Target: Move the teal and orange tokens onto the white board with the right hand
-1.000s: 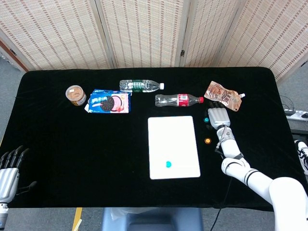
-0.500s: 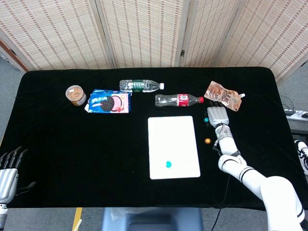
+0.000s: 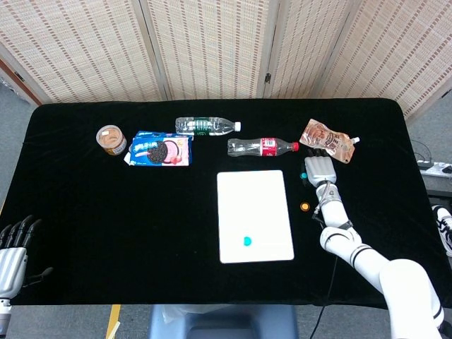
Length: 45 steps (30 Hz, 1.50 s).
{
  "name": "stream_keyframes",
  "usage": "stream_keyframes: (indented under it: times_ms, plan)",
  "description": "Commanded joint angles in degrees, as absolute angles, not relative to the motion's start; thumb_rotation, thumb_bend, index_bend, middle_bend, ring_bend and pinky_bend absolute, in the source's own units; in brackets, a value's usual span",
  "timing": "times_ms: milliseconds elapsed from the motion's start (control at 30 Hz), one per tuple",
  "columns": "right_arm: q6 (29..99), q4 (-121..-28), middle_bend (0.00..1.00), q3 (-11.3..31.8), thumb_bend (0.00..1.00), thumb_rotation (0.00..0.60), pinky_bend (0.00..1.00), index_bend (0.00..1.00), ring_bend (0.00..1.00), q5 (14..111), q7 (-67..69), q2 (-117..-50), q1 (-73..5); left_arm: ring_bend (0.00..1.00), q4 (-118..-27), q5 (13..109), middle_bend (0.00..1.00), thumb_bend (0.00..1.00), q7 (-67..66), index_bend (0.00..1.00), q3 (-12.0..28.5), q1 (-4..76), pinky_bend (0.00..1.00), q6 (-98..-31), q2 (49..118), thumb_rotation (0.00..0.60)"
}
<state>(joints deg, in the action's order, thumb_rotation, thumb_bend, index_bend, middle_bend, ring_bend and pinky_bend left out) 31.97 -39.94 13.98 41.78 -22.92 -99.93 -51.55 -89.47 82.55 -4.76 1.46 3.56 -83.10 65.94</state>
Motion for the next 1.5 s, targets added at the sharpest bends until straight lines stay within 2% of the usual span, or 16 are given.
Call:
stream_keyframes:
  times_ms: [33, 200, 367, 533, 733, 1033, 1500]
  plan:
    - [32.5, -41.4, 0.15, 14.0, 0.42, 0.6, 0.0, 0.48, 0.03, 42.7, -22.3, -99.1, -51.2, 0.0, -89.5, 82.6, 0.0, 0.13, -4.8, 0.0, 1.5, 3.6, 0.0, -83.1, 65.9, 0.6]
    - [35.8, -49.6, 0.15, 13.2, 0.42, 0.6, 0.0, 0.48, 0.03, 47.0, -21.2, -94.6, -49.6, 0.0, -89.8, 82.7, 0.0, 0.13, -5.0, 0.0, 1.5, 3.6, 0.0, -83.3, 65.7, 0.6]
    - [41.0, -64.6, 0.15, 11.4, 0.42, 0.6, 0.0, 0.48, 0.03, 53.1, -20.6, -86.7, -46.8, 0.0, -90.3, 82.8, 0.0, 0.13, -5.3, 0.0, 1.7, 3.7, 0.0, -83.5, 65.4, 0.6]
    - [46.1, -78.5, 0.15, 7.9, 0.42, 0.6, 0.0, 0.48, 0.03, 61.1, -20.6, -80.3, -43.6, 0.0, -90.9, 83.0, 0.0, 0.13, -5.7, 0.0, 1.8, 3.8, 0.0, -83.5, 65.3, 0.6]
    - [51.1, -87.0, 0.15, 3.7, 0.42, 0.6, 0.0, 0.48, 0.03, 70.8, -19.0, -77.1, -40.4, 0.0, -91.7, 83.4, 0.0, 0.13, -6.1, 0.0, 1.8, 3.9, 0.0, -83.8, 65.0, 0.6]
    - [54.6, -88.0, 0.15, -2.0, 0.42, 0.6, 0.0, 0.48, 0.03, 81.6, -17.8, -79.1, -37.7, 0.0, -92.4, 83.8, 0.0, 0.13, -6.5, 0.0, 1.5, 3.7, 0.0, -84.1, 64.7, 0.6]
    - [52.7, -85.4, 0.15, -2.0, 0.42, 0.6, 0.0, 0.48, 0.03, 84.6, -18.1, -83.8, -38.6, 0.0, -92.1, 83.6, 0.0, 0.13, -5.9, 0.0, 1.4, 3.5, 0.0, -84.1, 64.6, 0.6]
